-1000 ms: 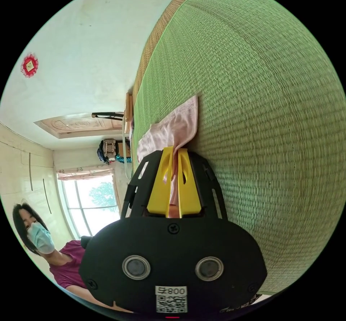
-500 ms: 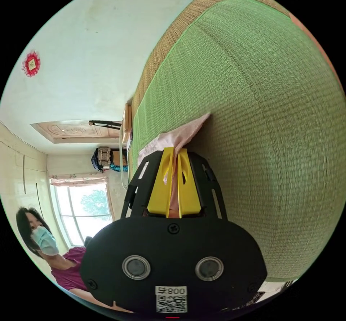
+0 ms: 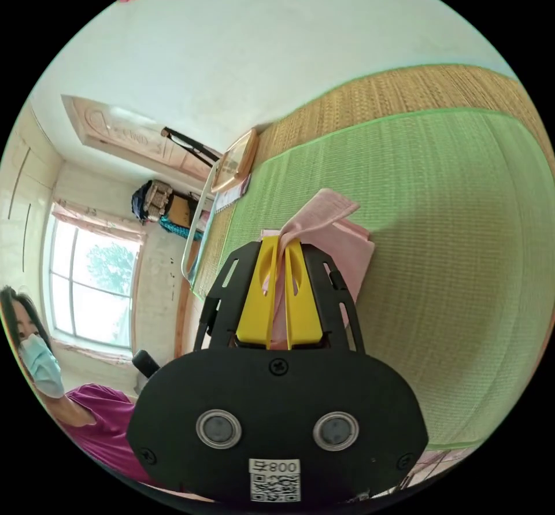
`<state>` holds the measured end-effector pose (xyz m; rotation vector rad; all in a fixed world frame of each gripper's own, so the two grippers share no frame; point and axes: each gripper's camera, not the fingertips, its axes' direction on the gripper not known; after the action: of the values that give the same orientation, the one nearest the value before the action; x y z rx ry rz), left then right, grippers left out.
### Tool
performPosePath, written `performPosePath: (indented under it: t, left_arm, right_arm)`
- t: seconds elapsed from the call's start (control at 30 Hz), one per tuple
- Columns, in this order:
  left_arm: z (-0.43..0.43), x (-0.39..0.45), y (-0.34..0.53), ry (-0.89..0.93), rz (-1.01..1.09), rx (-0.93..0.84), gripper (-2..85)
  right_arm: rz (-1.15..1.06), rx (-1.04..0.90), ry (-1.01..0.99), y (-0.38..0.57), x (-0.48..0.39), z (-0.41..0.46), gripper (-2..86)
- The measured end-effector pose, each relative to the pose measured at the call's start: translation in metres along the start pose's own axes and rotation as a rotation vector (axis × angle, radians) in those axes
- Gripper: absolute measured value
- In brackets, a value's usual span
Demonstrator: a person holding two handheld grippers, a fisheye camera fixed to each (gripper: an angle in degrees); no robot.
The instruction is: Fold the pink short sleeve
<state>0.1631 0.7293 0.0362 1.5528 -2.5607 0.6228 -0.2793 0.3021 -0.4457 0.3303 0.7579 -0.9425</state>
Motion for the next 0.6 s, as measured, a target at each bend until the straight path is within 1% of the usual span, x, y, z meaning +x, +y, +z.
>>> performPosePath:
  t: [0.07, 0.17, 0.27, 0.4, 0.6]
  left_arm:
    - [-0.024, -0.048, 0.044, -0.024, -0.127, 0.041, 1.1]
    - [-0.043, -0.105, 0.098, -0.014, -0.285, 0.088, 1.1]
    - [-0.052, -0.149, 0.146, 0.015, -0.398, 0.117, 1.1]
    - [-0.058, -0.183, 0.196, 0.05, -0.48, 0.145, 1.1]
    - [-0.067, -0.221, 0.258, 0.09, -0.534, 0.202, 1.1]
  right_arm:
    - [-0.035, -0.046, 0.039, -0.013, -0.034, 0.037, 1.5]
    - [-0.061, -0.125, 0.099, -0.031, -0.078, 0.103, 1.4]
    - [-0.067, -0.195, 0.134, -0.042, -0.111, 0.163, 1.3]
    - [-0.077, -0.235, 0.162, -0.052, -0.154, 0.215, 1.1]
    - [-0.099, -0.233, 0.17, -0.067, -0.205, 0.251, 1.0]
